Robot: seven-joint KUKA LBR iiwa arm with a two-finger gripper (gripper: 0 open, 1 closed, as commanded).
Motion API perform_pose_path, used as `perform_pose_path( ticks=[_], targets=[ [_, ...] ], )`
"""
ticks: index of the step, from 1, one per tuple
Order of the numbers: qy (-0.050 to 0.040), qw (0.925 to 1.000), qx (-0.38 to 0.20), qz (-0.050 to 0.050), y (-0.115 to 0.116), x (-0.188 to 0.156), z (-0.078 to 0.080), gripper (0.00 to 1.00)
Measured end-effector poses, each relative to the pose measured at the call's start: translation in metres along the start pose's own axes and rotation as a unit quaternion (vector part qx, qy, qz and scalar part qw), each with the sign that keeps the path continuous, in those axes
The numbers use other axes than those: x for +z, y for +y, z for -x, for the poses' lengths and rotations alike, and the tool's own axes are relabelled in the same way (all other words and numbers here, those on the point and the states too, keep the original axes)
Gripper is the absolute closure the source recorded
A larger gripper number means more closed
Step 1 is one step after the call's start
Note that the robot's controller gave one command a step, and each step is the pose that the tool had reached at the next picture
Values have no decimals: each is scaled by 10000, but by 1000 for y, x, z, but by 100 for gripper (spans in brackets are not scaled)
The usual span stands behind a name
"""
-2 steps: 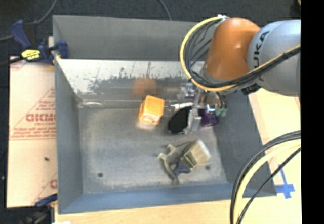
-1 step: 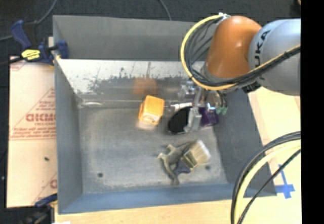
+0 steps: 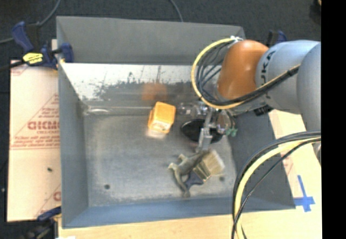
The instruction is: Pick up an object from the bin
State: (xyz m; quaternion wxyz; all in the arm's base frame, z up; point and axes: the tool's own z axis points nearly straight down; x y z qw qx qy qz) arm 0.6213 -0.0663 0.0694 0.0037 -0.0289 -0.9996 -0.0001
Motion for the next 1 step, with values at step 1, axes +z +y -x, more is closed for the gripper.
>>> perform_pose_path(
  ticks=[1],
  targets=[
    [-98, 9999, -133, -13, 5, -60, 13, 0]
  ],
)
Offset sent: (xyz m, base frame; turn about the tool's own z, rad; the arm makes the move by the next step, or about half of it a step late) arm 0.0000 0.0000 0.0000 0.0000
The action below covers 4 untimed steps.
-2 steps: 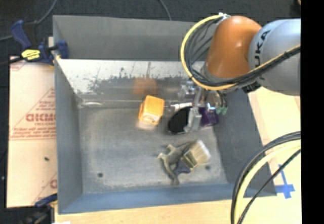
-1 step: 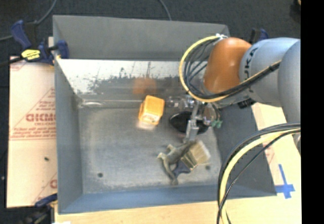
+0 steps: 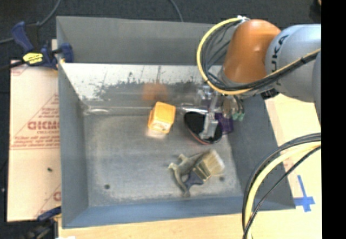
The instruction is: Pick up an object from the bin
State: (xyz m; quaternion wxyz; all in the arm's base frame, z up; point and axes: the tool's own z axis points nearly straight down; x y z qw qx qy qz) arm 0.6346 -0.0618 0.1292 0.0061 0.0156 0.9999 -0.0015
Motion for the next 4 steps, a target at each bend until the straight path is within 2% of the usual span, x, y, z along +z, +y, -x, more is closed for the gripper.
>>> perform_pose_path(
  ticks=[1, 2, 3, 4],
  targets=[
    [107, 9999, 116, 17, -5, 59, -14, 0],
    [10, 9999, -145, 11, -36, 57, 7, 0],
    [84, 9999, 109, 19, -5, 57, -12, 100],
    [84, 9999, 108, 18, -5, 57, -12, 100]
  ],
)
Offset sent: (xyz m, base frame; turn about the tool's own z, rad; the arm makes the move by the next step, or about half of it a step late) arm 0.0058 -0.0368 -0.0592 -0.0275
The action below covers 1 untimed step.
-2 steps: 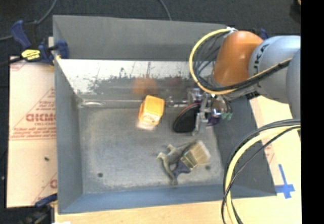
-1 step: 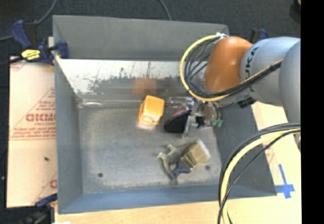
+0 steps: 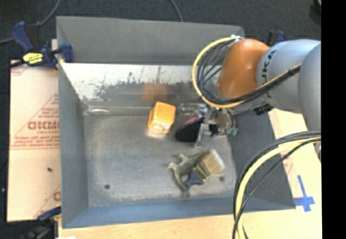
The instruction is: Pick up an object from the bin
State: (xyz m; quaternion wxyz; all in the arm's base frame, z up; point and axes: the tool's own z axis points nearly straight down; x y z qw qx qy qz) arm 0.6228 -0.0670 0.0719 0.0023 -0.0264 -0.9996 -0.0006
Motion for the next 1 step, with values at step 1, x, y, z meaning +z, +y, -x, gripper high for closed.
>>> perform_pose_path(
  ticks=[1],
  targets=[
    [-3, 10000, 0, -1, 0, 0, 0, 100]
  ],
)
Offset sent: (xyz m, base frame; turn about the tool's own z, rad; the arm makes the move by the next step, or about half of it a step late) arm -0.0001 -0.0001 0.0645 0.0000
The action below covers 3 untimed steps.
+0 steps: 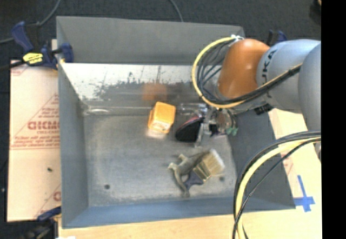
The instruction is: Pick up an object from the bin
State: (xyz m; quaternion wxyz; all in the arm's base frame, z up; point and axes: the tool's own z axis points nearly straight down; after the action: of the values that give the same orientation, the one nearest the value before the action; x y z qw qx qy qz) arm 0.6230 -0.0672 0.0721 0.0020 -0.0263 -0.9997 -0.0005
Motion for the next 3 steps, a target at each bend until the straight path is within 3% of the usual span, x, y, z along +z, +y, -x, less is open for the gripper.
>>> perform_pose_path(
  ticks=[1, 3],
  targets=[
    [22, 10000, 0, 0, 0, -5, -2, 100],
    [8, 10000, -2, -1, 0, -50, -1, 100]
  ],
)
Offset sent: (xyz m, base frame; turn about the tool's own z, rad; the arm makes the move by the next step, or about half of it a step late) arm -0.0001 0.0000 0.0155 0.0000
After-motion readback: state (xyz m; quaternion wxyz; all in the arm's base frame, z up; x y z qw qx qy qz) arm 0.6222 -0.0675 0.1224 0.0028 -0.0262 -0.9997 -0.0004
